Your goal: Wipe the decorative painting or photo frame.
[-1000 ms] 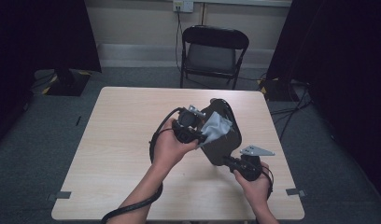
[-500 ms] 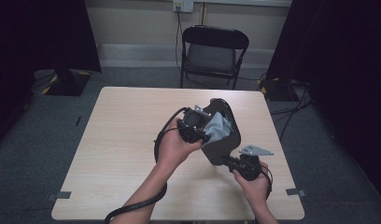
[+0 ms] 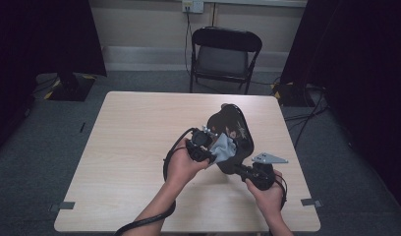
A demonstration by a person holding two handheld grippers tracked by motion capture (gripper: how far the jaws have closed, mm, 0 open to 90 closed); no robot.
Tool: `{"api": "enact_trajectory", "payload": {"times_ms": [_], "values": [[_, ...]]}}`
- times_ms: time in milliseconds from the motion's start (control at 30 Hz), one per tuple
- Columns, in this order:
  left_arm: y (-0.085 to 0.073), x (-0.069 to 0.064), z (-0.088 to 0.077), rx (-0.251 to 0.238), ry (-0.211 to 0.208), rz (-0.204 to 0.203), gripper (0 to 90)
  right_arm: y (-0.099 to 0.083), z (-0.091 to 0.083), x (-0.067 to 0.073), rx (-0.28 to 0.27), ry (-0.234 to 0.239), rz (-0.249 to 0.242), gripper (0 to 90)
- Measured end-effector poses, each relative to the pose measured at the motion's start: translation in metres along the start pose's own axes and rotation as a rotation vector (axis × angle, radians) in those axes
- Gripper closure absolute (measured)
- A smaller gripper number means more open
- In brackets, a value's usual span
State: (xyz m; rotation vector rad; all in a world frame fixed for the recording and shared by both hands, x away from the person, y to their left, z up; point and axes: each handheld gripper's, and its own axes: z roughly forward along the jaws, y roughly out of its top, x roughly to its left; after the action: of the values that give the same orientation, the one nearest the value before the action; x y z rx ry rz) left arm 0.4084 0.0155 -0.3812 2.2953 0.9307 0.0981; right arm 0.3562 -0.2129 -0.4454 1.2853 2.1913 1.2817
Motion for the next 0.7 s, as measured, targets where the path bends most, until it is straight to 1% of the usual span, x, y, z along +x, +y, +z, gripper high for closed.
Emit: {"api": "enact_trajectory", "payload": {"times_ms": [33,67,133,200,233,367,667,700], "values": [[-0.002,0.0,0.002,0.005,0.001,-0.003,78.6,0.0,0.0,0.0,0.001,-0.002,-0.005,78.8],[-0.004,0.001,0.005,0.011,-0.008,-0.003,78.6,0.0,0.0,0.001,0.001,-0.002,-0.007,78.7],[-0.009,0.002,0.012,0.029,-0.012,-0.007,78.6,0.0,0.0,0.001,0.002,-0.003,-0.01,78.7],[-0.012,0.003,0.016,0.043,-0.014,-0.004,78.6,0.0,0.0,0.001,0.005,-0.002,-0.007,78.7],[-0.015,0.004,0.02,0.048,-0.013,-0.016,78.6,0.0,0.0,0.001,0.005,-0.002,-0.008,78.6],[-0.023,0.006,0.03,0.079,-0.015,-0.02,78.6,-0.001,0.0,0.0,0.001,-0.001,-0.011,78.5],[-0.04,0.011,0.048,0.118,-0.016,-0.05,78.6,-0.001,-0.003,0.0,-0.002,0.001,-0.017,78.2],[-0.041,0.011,0.05,0.123,-0.017,-0.048,78.6,-0.001,-0.003,0.0,-0.003,0.001,-0.019,78.0]]}}
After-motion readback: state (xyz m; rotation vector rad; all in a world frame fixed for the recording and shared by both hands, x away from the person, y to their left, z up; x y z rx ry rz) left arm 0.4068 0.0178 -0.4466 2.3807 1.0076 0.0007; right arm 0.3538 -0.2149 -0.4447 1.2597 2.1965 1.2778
